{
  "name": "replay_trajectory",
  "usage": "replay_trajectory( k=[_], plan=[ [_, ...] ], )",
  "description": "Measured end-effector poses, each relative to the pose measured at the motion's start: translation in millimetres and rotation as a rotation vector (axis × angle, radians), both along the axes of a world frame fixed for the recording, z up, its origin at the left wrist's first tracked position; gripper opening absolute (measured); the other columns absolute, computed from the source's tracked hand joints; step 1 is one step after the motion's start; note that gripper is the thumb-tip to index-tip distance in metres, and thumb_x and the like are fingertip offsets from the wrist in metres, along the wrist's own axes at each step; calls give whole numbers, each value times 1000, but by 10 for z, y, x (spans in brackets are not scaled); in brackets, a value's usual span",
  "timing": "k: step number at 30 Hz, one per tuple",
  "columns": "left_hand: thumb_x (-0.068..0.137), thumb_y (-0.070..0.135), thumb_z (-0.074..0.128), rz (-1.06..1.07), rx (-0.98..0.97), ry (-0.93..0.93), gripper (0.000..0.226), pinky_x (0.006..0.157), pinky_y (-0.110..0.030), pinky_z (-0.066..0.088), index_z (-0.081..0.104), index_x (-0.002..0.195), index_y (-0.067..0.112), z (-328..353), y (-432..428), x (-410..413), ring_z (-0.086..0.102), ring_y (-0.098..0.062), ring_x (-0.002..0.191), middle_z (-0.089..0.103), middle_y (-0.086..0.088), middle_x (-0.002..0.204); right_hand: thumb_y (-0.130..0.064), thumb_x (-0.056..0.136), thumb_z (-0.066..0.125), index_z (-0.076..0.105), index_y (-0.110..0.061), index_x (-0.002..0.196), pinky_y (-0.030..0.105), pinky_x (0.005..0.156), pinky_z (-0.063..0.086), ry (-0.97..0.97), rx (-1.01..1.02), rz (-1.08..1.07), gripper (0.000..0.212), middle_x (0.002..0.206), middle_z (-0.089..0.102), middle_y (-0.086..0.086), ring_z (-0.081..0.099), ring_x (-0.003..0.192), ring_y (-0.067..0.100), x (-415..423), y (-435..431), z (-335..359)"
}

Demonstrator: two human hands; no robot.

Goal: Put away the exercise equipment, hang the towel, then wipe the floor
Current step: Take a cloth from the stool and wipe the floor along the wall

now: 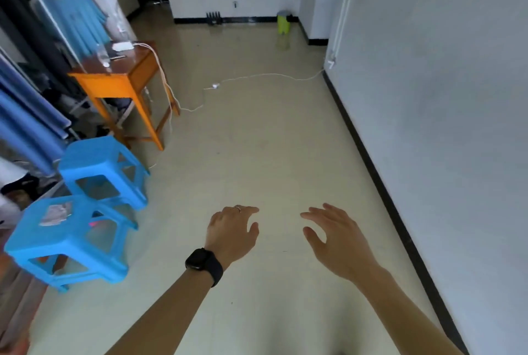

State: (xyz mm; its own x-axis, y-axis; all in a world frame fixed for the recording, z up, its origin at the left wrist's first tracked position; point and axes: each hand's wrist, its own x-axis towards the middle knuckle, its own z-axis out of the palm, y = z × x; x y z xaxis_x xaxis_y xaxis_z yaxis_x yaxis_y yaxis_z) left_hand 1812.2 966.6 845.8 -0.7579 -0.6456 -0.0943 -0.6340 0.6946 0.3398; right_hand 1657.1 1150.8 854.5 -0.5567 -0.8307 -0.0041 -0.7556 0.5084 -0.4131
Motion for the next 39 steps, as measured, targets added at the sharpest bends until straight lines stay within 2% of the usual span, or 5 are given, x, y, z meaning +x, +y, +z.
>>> replay_trajectory(
  k=[19, 26, 30, 36, 39],
  plan=[
    [98, 40, 46, 677, 63, -69, 42, 108, -31, 33, 50, 140, 39, -254, -2817, 1991, 46, -13, 131, 54, 13, 142, -45, 101, 44, 53, -40, 138, 29, 118, 25, -49, 56, 630, 38, 147, 48, -22, 27, 147, 6, 1038, -4131, -412],
    [97, 40, 47, 912, 125, -82, 42, 109, -33, 34, 50, 139, 40, -491, -3720, 2821, 46, -14, 132, 53, 13, 143, -44, 100, 44, 56, -33, 138, 30, 115, 28, -38, 83, 858, 42, 144, 53, -16, 35, 145, 14, 1736, -5559, -560],
    [96, 40, 46, 1014, 174, -90, 43, 109, -32, 33, 50, 139, 41, -830, -4372, 3431, 44, -13, 134, 51, 15, 145, -55, 92, 36, 58, -30, 136, 31, 112, 34, -61, 121, 954, 55, 138, 59, -14, 43, 139, 18, 2296, -6450, -939],
    [97, 40, 45, 1077, 249, -89, 48, 117, -35, 26, 41, 145, 39, -1594, -5730, 4402, 30, -17, 145, 37, 11, 156, -47, 96, 55, 54, -25, 141, 31, 114, 34, -128, 193, 953, 50, 147, 51, -6, 42, 140, 19, 3305, -7888, -1731],
    [100, 41, 43, 1072, 321, -143, 54, 121, -38, 16, 30, 152, 37, -2104, -6341, 4803, 17, -23, 150, 24, 6, 162, -64, 90, 41, 49, -20, 145, 33, 114, 35, -171, 261, 921, 71, 152, 46, 0, 41, 141, 21, 3808, -8549, -2261]
  ],
)
